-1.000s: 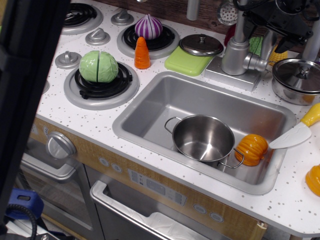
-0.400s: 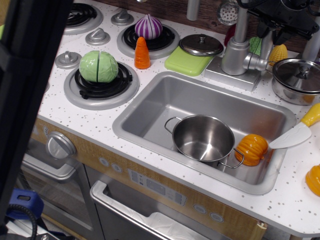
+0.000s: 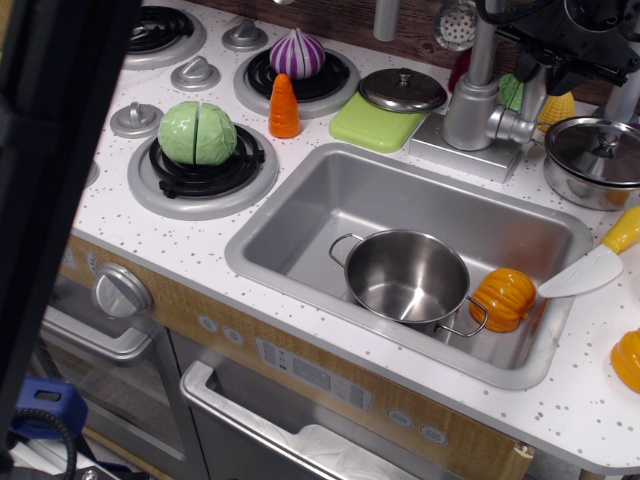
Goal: Turn lever vertical to front
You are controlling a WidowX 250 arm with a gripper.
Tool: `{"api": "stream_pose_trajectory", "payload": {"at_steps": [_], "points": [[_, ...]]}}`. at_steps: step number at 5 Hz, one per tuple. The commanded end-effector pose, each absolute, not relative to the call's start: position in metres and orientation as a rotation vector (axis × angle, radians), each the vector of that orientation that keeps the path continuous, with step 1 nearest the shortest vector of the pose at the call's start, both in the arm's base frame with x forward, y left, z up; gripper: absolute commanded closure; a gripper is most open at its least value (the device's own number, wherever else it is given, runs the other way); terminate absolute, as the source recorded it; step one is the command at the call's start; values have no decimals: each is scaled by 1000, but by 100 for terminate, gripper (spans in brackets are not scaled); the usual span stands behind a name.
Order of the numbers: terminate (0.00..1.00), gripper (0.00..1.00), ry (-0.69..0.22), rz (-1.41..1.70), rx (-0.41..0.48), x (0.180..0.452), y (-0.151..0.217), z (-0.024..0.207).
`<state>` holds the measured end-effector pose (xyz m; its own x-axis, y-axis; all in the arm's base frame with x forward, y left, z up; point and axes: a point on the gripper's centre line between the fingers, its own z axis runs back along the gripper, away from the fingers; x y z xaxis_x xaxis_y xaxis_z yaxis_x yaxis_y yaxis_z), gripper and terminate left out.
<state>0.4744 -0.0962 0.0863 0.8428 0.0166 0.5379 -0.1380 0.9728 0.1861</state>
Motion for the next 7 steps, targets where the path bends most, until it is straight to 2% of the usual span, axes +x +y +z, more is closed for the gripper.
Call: {"api": "stream_pose_trajectory", "payload": {"at_steps": [1, 3, 6, 7], "points": [[0, 100, -530, 107, 131, 457, -105, 105], [0, 100, -435, 130, 11, 443, -104, 95], [0, 100, -380, 140, -65, 436, -112, 70], [100, 100, -371, 147, -68, 434, -115, 61]]}}
